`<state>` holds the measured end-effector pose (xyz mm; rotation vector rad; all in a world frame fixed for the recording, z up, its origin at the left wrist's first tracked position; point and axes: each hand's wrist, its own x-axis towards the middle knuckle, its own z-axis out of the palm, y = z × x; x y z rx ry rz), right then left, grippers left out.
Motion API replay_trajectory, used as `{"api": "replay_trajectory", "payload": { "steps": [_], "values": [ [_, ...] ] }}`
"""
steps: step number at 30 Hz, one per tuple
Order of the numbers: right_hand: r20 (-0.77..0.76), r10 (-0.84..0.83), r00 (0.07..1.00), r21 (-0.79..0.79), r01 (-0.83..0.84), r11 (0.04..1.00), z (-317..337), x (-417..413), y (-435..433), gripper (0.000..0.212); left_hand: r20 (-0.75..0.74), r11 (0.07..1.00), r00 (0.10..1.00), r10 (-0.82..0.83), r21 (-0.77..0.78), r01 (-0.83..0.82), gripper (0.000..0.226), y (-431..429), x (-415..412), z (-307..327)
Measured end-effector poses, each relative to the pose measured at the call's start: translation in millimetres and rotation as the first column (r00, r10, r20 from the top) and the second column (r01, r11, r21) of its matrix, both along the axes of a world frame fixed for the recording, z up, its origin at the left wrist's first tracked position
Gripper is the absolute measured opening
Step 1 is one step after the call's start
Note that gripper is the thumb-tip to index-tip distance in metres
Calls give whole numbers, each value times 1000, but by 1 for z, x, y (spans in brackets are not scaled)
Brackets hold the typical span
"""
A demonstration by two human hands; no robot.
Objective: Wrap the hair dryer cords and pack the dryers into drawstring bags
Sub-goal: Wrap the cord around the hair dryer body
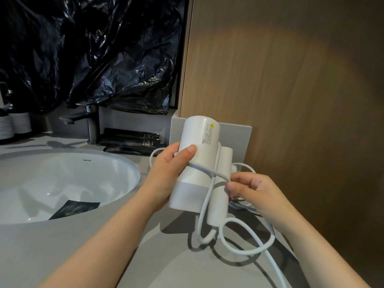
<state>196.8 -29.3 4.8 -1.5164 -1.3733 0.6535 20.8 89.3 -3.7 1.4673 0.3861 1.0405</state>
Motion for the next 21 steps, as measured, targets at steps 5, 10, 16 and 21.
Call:
{"api": "replay_trajectory", "payload": {
  "steps": [5,10,16,21],
  "values": [
    [-73,-93,993,66,97,993,-3,-2,-1,10,-71,974,986,154,180,-139,16,-4,3,1],
    [-18,-98,995,83,99,992,-3,-8,1,21,-163,925,948,274,315,-213,15,-5,4,-4],
    [-50,23,998,77,-19,997,4,-12,-2,31,-96,958,972,216,216,-191,55,1,1,-5],
    [-203,146,968,111,-125,986,7,-10,-9,38,-96,989,987,130,76,-123,77,5,3,-7]
  ]
}}
